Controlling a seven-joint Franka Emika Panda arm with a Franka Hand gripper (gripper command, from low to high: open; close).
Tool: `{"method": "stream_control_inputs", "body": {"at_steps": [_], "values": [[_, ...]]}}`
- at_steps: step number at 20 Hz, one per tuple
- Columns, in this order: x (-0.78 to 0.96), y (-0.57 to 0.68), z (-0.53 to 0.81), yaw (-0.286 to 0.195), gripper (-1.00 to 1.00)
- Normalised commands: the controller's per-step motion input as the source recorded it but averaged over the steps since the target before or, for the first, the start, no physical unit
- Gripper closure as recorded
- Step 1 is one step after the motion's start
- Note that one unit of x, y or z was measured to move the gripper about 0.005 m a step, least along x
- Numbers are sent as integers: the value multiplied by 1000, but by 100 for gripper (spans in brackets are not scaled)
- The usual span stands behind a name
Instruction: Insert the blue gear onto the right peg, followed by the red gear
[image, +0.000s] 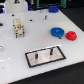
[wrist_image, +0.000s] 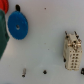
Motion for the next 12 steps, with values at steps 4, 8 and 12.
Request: {"method": "stream_control_inputs", "body": {"at_steps": [4, 8, 12], "values": [[-419, 660, -12, 0, -100], [-361, 672, -45, 0, -100], [-155, 584, -228, 0, -100]]}}
